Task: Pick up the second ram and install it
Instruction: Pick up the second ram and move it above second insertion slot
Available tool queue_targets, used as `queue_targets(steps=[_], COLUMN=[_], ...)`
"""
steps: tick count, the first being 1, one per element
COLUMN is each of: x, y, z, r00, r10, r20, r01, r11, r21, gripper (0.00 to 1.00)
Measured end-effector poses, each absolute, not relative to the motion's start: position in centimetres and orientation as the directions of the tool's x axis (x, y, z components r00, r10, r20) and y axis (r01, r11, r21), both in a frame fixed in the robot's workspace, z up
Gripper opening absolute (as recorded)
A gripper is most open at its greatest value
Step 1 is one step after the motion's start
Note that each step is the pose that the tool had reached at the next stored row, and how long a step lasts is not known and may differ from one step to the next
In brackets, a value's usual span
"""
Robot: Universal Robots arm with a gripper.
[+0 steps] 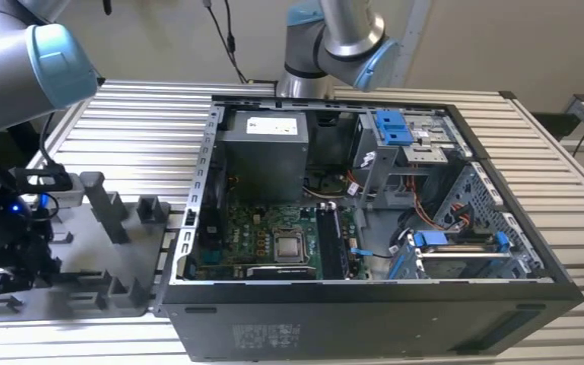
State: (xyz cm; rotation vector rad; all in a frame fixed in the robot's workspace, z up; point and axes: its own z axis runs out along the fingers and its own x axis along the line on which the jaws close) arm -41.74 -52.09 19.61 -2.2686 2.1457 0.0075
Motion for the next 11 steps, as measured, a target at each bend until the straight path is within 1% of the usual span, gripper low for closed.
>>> queue_targets(steps=[2,4,5,11], x=[-41.74,-41.74,-41.74,-41.74], y=[-52.09,-52.1,-52.1,-52.09], z=[19.61,19.61,19.61,19.6], r00=[0.056,0.056,0.056,0.056], r10=[-0.998,-0.998,-0.998,-0.998], r20=[-0.017,-0.017,-0.017,-0.017], r01=[-0.998,-0.998,-0.998,-0.998], r11=[-0.056,-0.056,-0.056,-0.056], r21=[-0.01,-0.01,-0.01,-0.01], gripper=[0.21,0.21,0.15,0.14])
